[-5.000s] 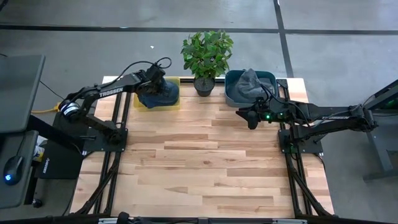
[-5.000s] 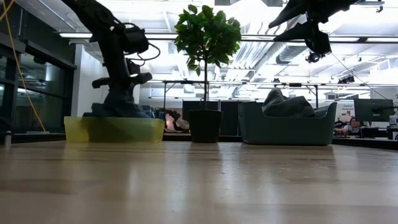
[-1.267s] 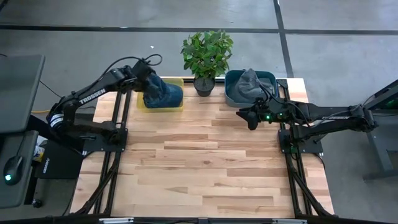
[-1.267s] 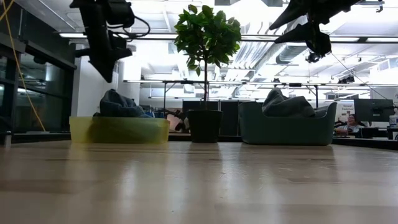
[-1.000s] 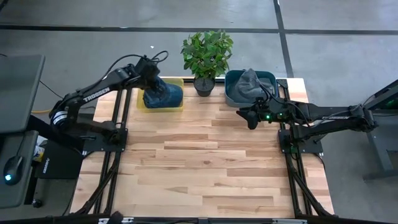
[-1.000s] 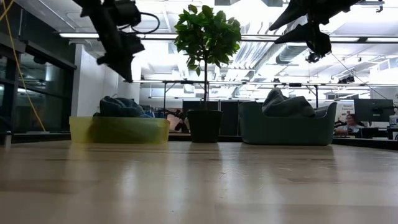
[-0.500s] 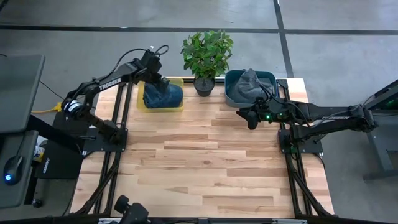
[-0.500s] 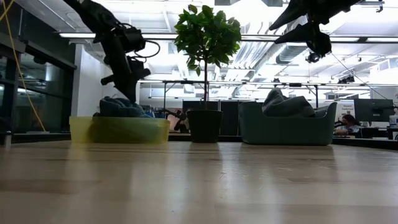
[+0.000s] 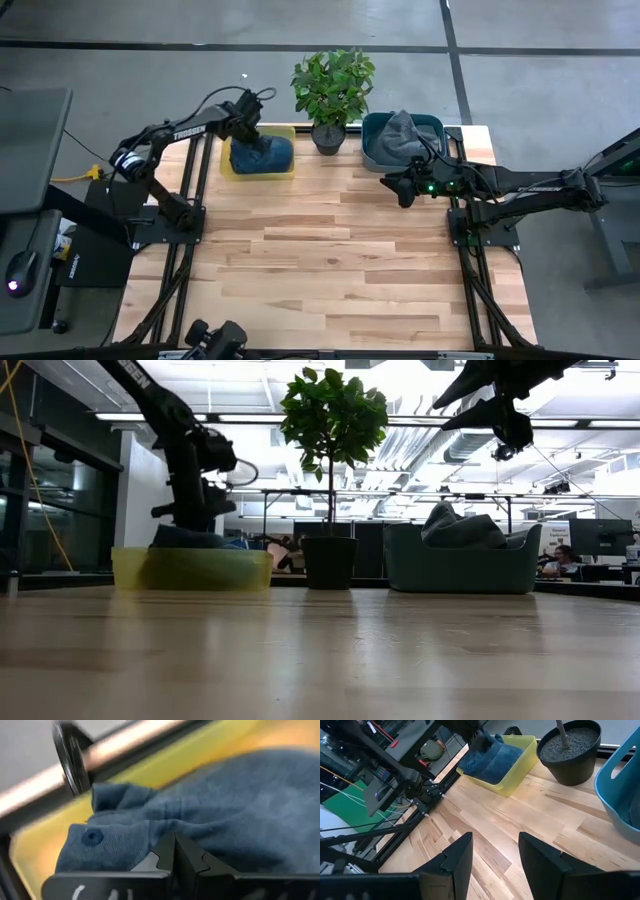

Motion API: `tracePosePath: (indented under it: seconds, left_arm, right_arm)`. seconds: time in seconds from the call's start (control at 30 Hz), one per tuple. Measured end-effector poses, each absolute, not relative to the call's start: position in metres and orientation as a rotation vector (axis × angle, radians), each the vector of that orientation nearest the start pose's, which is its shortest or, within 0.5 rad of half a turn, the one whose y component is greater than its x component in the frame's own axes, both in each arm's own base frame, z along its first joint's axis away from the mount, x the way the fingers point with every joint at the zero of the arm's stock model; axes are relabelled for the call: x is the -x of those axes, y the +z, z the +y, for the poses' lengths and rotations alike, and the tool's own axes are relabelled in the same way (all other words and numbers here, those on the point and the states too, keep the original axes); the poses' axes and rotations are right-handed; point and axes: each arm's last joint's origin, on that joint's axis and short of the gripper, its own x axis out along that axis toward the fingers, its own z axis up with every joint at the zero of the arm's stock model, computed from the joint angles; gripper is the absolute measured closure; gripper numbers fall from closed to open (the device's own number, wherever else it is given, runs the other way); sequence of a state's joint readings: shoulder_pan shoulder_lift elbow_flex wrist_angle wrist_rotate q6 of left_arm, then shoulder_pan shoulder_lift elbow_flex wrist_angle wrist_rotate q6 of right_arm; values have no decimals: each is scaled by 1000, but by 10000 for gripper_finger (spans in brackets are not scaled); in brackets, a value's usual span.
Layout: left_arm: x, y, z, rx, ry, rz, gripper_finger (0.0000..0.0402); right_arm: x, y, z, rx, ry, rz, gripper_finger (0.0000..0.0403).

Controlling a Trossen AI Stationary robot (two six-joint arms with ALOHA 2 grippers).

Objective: Pick & Place hat
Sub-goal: Put the black cap into the yellow bin

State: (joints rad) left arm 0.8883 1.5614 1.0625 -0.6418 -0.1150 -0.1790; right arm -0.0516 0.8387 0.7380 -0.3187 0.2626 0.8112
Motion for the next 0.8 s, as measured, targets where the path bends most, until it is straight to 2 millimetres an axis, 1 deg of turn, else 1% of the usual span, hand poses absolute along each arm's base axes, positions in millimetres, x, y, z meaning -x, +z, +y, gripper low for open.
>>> tracePosePath:
  seconds: [0.17, 0.3, 0.47, 0.73, 0.8]
  left_arm:
    - [-183, 194, 231, 621, 987, 1053, 401]
    - [-182, 185, 230, 609, 988, 1037, 401]
    - [-184, 189, 232, 607, 977, 1021, 401]
    - [-182, 212, 229, 571, 964, 949, 401]
    - [-181, 215, 227, 572, 965, 950, 401]
  right_arm:
    - [-180, 296, -17, -765, -464, 265, 249]
    - [-180, 296, -17, -766, -464, 265, 249]
    - [-180, 296, -17, -766, -464, 265, 249]
    - [-180, 296, -17, -768, -457, 268, 250]
    - [-180, 296, -17, -768, -457, 268, 250]
